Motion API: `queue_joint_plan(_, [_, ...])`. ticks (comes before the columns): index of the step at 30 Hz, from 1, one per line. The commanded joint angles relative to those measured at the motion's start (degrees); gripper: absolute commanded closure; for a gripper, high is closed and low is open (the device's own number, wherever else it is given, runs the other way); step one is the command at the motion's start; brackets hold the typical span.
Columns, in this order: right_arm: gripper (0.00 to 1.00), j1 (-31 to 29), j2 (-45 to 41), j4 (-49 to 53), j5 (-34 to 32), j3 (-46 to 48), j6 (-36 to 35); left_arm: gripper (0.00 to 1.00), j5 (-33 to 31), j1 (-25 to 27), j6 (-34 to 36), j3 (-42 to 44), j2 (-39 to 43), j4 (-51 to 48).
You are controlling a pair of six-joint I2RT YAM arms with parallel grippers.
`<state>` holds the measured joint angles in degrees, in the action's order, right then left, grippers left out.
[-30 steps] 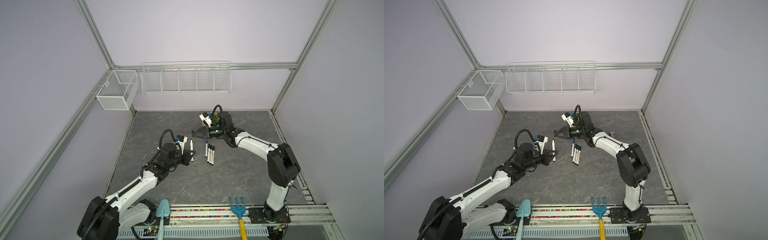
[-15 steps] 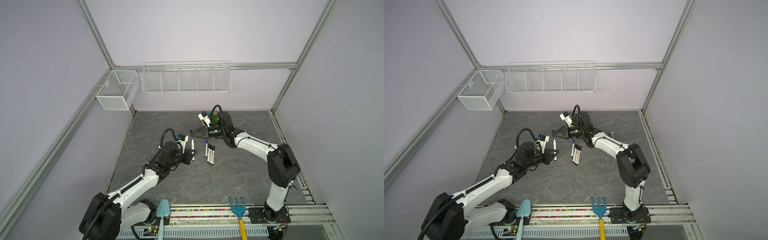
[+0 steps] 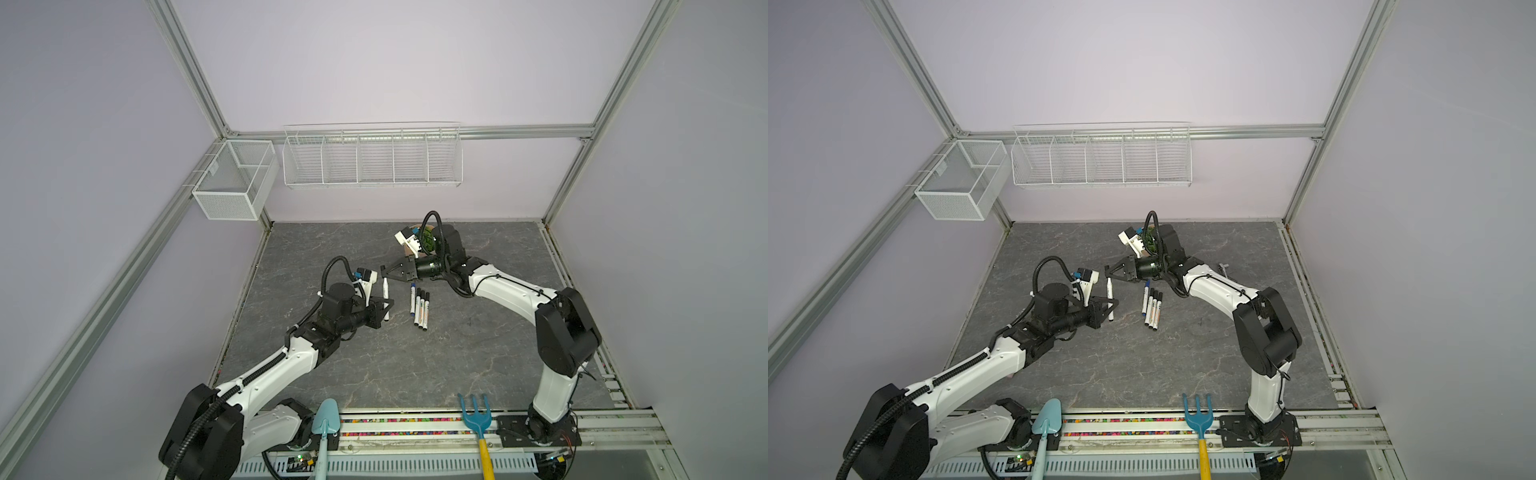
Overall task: Insert the pens into the pen caps
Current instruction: 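Lower the black cap toward the marker tip held upright by the left gripper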
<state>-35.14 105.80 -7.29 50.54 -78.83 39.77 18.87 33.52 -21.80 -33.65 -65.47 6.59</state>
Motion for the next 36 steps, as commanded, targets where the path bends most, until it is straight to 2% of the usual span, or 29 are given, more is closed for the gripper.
queue_joint_plan(1, [0.93,0.11,-3.07,-0.81,0.31,0.85,-0.57,1.00,-0.67,0.37,-0.20,-1.29,-0.26,0.88])
queue_joint_plan(9, [0.92,0.42,-3.53,-5.34,0.96,2.04,2.51,1.00,-0.44,0.37,-0.70,-0.80,-0.69,0.95])
queue_joint_plan(20, [0.93,0.42,-3.59,-0.14,-0.51,2.06,-1.60,1.00,-0.56,0.34,-0.11,-1.42,-0.72,1.14])
queue_joint_plan(36, [0.93,0.42,-2.49,1.50,-1.50,1.52,-3.04,1.00,-0.08,0.33,-0.44,-1.51,-0.71,1.38])
